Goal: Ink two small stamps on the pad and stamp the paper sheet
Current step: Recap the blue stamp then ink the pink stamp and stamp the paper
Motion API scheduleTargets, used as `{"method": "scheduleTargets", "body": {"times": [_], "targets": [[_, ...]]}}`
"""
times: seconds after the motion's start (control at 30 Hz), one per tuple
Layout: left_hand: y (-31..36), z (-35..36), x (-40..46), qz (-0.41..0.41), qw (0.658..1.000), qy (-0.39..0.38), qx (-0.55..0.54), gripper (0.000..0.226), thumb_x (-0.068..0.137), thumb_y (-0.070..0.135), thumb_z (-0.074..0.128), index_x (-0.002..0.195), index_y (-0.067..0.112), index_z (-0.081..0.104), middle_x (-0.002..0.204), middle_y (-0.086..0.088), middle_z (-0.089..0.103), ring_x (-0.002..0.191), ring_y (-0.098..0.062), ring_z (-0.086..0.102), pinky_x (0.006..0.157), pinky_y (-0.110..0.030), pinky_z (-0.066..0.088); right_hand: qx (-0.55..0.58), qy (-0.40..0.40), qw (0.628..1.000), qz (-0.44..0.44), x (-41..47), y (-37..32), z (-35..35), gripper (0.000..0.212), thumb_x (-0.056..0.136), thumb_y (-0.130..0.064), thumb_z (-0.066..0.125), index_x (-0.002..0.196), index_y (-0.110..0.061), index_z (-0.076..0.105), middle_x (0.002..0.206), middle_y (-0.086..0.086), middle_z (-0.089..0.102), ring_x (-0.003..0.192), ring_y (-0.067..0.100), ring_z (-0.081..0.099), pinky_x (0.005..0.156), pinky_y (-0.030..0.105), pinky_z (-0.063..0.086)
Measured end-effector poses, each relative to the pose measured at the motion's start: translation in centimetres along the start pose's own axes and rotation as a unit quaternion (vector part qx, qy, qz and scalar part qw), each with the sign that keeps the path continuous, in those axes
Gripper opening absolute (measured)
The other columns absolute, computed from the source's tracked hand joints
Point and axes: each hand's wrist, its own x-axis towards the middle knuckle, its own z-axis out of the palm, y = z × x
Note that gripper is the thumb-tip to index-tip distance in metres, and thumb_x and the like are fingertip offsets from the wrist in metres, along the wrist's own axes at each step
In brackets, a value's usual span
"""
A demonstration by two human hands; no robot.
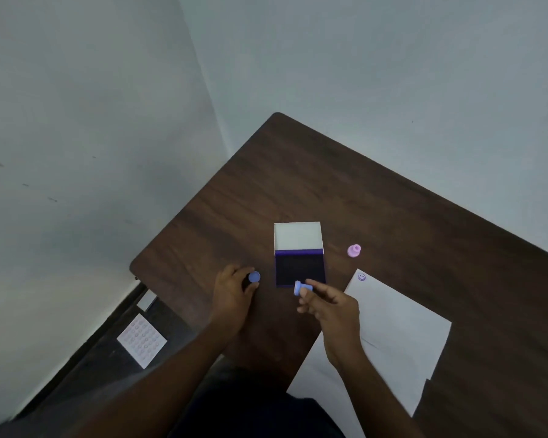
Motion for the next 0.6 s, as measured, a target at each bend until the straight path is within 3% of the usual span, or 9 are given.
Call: {"method": "scheduleTargets", "body": {"times": [0.17,0.27,0.37,0.43,0.6], "targets": [[1.6,-1.0,-0.4,-0.02,0.995,-0.012,-0.095,0.032,0.088,0.039,0.062,0.115,0.021,0.063,0.11,0.006,0.065,0.095,-0.005,0.057,0.085,-0.021,0.046,0.072,-0.011,0.997,0.025,-0.4,-0.7,0.1,0.024,0.079,-0.011,0.073,0.103,-0.01,0.071,0.088,0.007,0.077,0.074,0.026,0.074,0.076,0.039,0.061],[2.8,-2.0,-1.3,-0.002,0.992,-0.002,-0.129,0.033,0.086,0.038,0.066,0.114,0.021,0.065,0.106,0.011,0.065,0.094,-0.005,0.06,0.085,-0.018,0.048,0.119,-0.014,0.992,0.04,-0.8,-1.0,0.1,0.022,0.079,-0.011,0.073,0.101,-0.008,0.072,0.09,0.011,0.076,0.078,0.028,0.073,0.078,0.041,0.06],[3.8,-3.0,-2.4,0.025,0.987,-0.003,-0.161,0.026,0.082,0.03,0.072,0.107,0.031,0.064,0.097,0.02,0.062,0.087,-0.003,0.062,0.073,-0.004,0.044,0.164,-0.026,0.985,0.05,-1.3,-1.2,0.3,0.023,0.079,-0.011,0.072,0.102,-0.005,0.072,0.094,0.017,0.074,0.08,0.03,0.072,0.079,0.041,0.059],[4.5,-3.7,-3.3,0.018,0.981,-0.019,-0.191,0.026,0.08,0.027,0.074,0.103,0.033,0.063,0.093,0.019,0.062,0.085,-0.002,0.062,0.068,-0.002,0.045,0.19,-0.038,0.98,0.047,-1.6,-1.3,0.5,0.024,0.081,-0.01,0.069,0.105,-0.002,0.07,0.097,0.021,0.073,0.078,0.029,0.07,0.078,0.04,0.059],[5.7,-4.4,-4.5,-0.008,0.969,-0.089,-0.232,0.034,0.08,0.022,0.074,0.111,0.01,0.066,0.105,-0.002,0.068,0.095,-0.014,0.064,0.089,-0.024,0.053,0.189,-0.051,0.979,0.054,-2.1,-1.7,1.1,0.023,0.083,-0.01,0.067,0.104,-0.002,0.07,0.096,0.019,0.073,0.081,0.031,0.073,0.078,0.035,0.06]]}}
